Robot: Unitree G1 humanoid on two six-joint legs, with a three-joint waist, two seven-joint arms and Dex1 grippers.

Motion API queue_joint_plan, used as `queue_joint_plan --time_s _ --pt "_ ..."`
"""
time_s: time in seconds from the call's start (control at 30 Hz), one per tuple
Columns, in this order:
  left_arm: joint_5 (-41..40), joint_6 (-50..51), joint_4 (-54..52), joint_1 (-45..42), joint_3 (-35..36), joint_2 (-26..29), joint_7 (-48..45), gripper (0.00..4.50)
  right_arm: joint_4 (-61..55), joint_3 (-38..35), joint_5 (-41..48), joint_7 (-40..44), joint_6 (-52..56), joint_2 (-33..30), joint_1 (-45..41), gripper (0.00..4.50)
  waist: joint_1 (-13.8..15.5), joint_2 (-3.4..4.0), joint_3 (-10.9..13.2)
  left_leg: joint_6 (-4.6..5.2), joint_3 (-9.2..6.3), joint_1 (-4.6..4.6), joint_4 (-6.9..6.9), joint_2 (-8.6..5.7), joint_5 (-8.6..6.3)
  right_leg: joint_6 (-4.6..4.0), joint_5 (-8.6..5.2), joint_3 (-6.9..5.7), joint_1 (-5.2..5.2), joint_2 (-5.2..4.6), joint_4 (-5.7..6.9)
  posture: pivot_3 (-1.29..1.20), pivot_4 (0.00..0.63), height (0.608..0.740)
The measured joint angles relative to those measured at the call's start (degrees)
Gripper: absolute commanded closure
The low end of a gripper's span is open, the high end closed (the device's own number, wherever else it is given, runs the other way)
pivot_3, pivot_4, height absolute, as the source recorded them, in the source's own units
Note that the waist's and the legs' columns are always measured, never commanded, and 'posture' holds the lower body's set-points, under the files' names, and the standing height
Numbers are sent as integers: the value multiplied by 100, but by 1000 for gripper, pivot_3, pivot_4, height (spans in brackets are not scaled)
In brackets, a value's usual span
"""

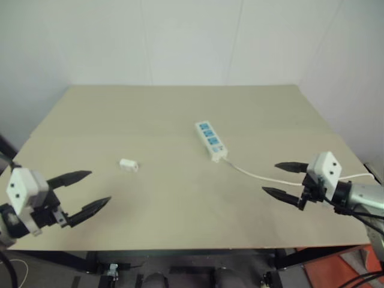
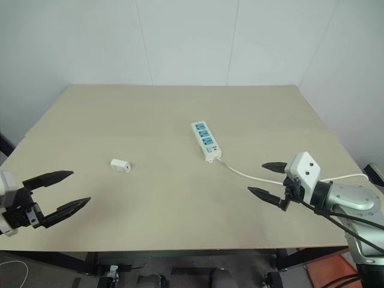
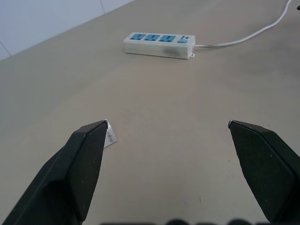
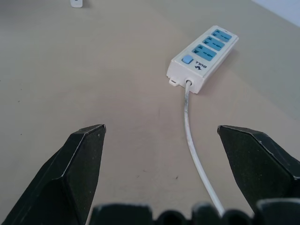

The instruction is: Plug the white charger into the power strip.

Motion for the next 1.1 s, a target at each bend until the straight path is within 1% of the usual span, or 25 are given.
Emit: queue_joint_plan --time_s 0.4,0.5,0.57,0.63,0.77,0.83,0.93,1.07,1.1 --pt "4 -26 138 -158 -180 16 -91 0 -17 13 -5 -61 0 18 0 7 2 0 0 0 0 0 0 0 0 0 0 0 0 0 0 0 150 740" --pt "5 -88 170 -201 -218 18 -105 0 -15 65 -23 -127 0 107 -84 7 -2 0 0 0 0 0 0 0 0 0 1 1 0 1 0 0 150 740" --pt "5 -121 192 -248 -271 32 -123 0 14 243 -124 -313 1 317 -321 7 -18 -3 -2 0 1 5 0 1 0 -1 1 5 0 4 3 0 150 740" --pt "8 -135 227 -353 -408 52 -139 0 156 586 -296 -634 48 725 -719 7 -34 -6 -6 0 1 11 -1 2 0 -4 3 12 0 9 7 0 150 740" --pt "39 -145 373 -592 -666 129 -157 0 992 1495 -946 -1249 390 1417 -1606 7 -28 -7 -7 0 4 8 -2 1 0 -7 5 18 -6 10 7 0 150 740" --pt "51 -151 416 -655 -707 138 -172 0 1427 1812 -1237 -1557 606 1721 -1960 7 -18 -7 -7 0 5 -1 -4 1 0 -42 26 18 -13 10 6 0 150 740" --pt "55 -146 412 -736 -811 159 -161 0 2029 2114 -1653 -2088 880 2148 -2501 7 -4 -7 -7 0 5 -20 -3 1 0 -44 28 17 -26 9 3 0 150 740" --pt "53 -115 394 -776 -891 182 -118 0 2779 2296 -2149 -2686 998 2499 -2957 7 -1 -7 -7 0 5 -20 -2 0 0 -44 29 17 -24 8 3 0 150 740" --pt "51 -110 390 -778 -893 187 -99 0 2938 2307 -2220 -2745 1009 2551 -3026 179 0 -7 -7 0 5 -18 -3 0 0 -44 29 16 -23 8 4 0 150 740"
